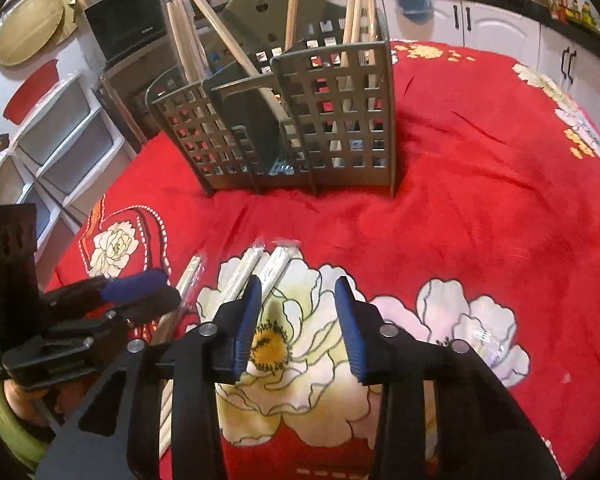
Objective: Organize utensils
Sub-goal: 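Close the left tool on a wrapped chopstick while the right tool grasps another, then raise the left tool's chopstick over the caddy while the right tool carries its own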
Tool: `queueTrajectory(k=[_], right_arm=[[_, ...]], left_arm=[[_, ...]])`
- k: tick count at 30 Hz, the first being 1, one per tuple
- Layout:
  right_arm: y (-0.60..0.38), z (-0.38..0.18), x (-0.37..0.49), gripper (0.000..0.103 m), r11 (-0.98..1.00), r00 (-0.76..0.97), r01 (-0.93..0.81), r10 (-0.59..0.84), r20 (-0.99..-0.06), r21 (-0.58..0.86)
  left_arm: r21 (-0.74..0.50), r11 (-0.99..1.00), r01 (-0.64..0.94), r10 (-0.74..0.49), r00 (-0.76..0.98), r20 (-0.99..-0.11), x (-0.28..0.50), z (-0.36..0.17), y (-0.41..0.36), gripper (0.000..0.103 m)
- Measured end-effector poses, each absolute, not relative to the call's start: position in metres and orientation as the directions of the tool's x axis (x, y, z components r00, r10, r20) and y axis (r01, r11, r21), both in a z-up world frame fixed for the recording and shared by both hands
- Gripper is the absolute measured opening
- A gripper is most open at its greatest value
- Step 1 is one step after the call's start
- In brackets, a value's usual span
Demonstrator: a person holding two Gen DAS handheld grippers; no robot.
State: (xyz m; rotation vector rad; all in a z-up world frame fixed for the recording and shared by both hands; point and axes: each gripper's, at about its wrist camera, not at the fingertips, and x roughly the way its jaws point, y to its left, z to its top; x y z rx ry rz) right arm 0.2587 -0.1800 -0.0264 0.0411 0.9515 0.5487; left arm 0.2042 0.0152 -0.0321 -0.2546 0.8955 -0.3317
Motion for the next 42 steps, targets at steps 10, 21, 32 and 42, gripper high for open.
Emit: queueTrajectory(k=[10,21,32,42], right_arm=[[-0.159,-0.038,0.283,0.031,0.862,0.409,-0.436,0.447,-0.796,0.26],[-0.163,-0.034,0.28,0.008,0.849,0.458,-0.443,0.49,-0.741,0.287],[-0.195,0.005,0.263,0.007,0.869,0.581,-0.387,0.489,-0.651,0.308],[-0.205,0.04,0.242,0.006,0.882,0.662,-0.389,0.468,-0.585,0.265]], left_arm=[[-0.336,0.923,0.186,-0.381,0.547,-0.746,0.221,-0.034,0.003,0.024],[-0.315,0.934,0.17,-0.354,0.563,-0.747,0.232,-0.035,-0.005,0.017],[-0.372,0.914,0.162,-0.391,0.597,-0.7,0.232,-0.027,0.005,0.006],[-0.391,0.903,0.177,-0.402,0.669,-0.626,0.217,0.004,0.016,0.005]])
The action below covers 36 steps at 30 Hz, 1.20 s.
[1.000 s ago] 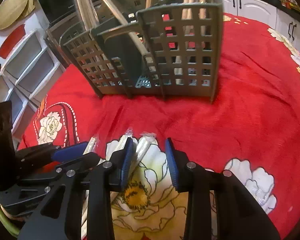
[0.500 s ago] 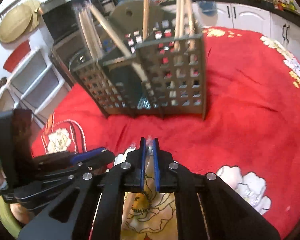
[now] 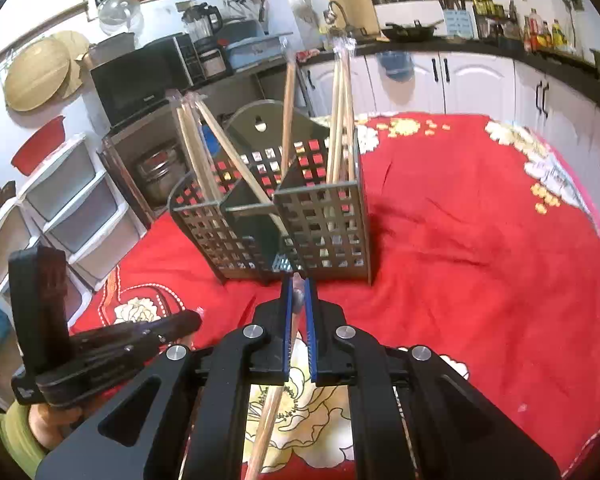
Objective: Organize utensils
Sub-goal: 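Raise the left tool's chopstick over the caddy while the right tool carries its own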
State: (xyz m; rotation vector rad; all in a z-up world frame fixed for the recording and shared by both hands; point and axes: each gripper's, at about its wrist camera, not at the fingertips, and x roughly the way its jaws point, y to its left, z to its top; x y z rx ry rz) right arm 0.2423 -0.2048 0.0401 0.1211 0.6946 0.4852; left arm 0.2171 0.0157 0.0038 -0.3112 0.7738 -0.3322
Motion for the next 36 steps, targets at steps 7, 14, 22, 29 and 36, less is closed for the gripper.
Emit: queueTrajectory(k=[7,14,22,29,36], right_arm=[[-0.211,0.06,0.233,0.006,0.888,0.699,-0.384,0.458,-0.549,0.251],[-0.223,0.088,0.221,0.006,0.9,0.756,-0.371,0.436,-0.488,0.229],[-0.235,0.112,0.21,0.006,0.907,0.801,-0.364,0.421,-0.426,0.211],[-0.235,0.133,0.205,0.006,0.904,0.83,-0.381,0.427,-0.36,0.194],[-0.23,0.159,0.204,0.006,0.898,0.852,-0.407,0.439,-0.285,0.168]], left_arm=[[-0.405,0.889,0.215,-0.425,0.718,-0.551,0.211,0.039,0.021,0.004],[-0.413,0.876,0.25,-0.441,0.762,-0.474,0.208,0.074,0.028,0.004],[-0.423,0.866,0.268,-0.447,0.795,-0.411,0.21,0.106,0.038,0.004],[-0.408,0.865,0.293,-0.448,0.817,-0.363,0.215,0.131,0.042,0.004],[-0.383,0.868,0.316,-0.44,0.846,-0.299,0.221,0.164,0.043,0.004]])
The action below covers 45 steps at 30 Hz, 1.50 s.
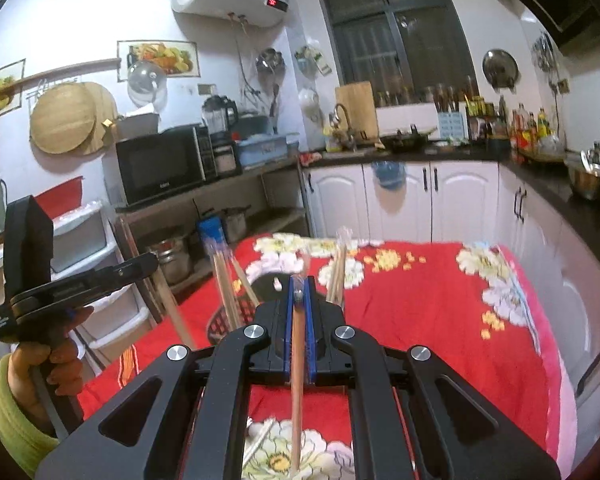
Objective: Organize utensils
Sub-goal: 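Raise the left tool's chopstick over the caddy while the right tool carries its own, then lower both held chopsticks into the caddy compartments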
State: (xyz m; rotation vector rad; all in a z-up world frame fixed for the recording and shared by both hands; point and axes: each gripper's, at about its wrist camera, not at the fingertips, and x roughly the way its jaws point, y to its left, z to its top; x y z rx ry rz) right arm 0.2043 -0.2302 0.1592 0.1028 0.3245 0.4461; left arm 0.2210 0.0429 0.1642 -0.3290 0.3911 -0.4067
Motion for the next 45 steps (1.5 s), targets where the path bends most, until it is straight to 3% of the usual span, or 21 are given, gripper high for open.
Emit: queueTrajectory(k=[15,24,34,45], right_arm=[[-0.214,0.201,0.223,0.006,0.889,0.869,-0.438,0.457,-0.192,0.134],[-0.204,0.222,0.245,0.006,0.896,0.884,-0.435,0.444,-0.147,0.093],[-0.189,0.232,0.27,0.006,0.923,0.919,-0.386,0.385,-0.082,0.007],[-0.187,0.207,0.305,0.006,0.928,0.919,-0.371,0.373,-0.129,0.04]], left_arm=[[-0.31,0.905,0.292,-0.361,0.912,-0.194,0.24,0.222,0.054,0.004],[-0.273,0.926,0.262,-0.313,0.935,-0.167,0.253,0.229,0.056,0.004],[-0.263,0.937,0.23,-0.288,0.935,-0.208,0.279,0.216,0.054,0.004],[-0.25,0.95,0.185,-0.252,0.93,-0.267,0.308,0.186,0.052,0.004]])
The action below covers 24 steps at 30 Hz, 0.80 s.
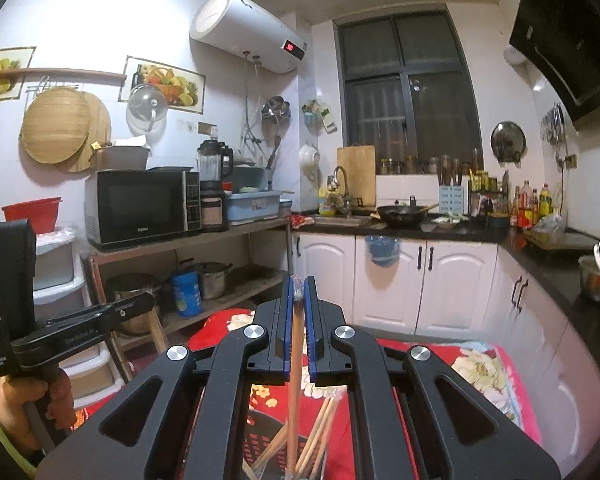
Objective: Organize utensils
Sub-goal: 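Lower both held chopsticks into the caddy compartments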
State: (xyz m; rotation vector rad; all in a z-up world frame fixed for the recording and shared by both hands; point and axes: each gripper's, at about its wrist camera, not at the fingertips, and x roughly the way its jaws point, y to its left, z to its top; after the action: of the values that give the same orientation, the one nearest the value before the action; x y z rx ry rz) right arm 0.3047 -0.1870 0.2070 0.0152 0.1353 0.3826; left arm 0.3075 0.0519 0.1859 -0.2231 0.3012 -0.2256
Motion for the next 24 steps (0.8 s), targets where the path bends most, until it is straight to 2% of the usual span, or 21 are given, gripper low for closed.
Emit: queueTrajectory(k=[24], right_arm=[[-0.205,0.132,0.324,0.006,0.926,0.884,-0.341,0.375,-0.278,0.164]], left_arm=[[-0.264,0.945,0.191,-0.285,0.878,-0.385,0.319,0.128,0.037,0.004]])
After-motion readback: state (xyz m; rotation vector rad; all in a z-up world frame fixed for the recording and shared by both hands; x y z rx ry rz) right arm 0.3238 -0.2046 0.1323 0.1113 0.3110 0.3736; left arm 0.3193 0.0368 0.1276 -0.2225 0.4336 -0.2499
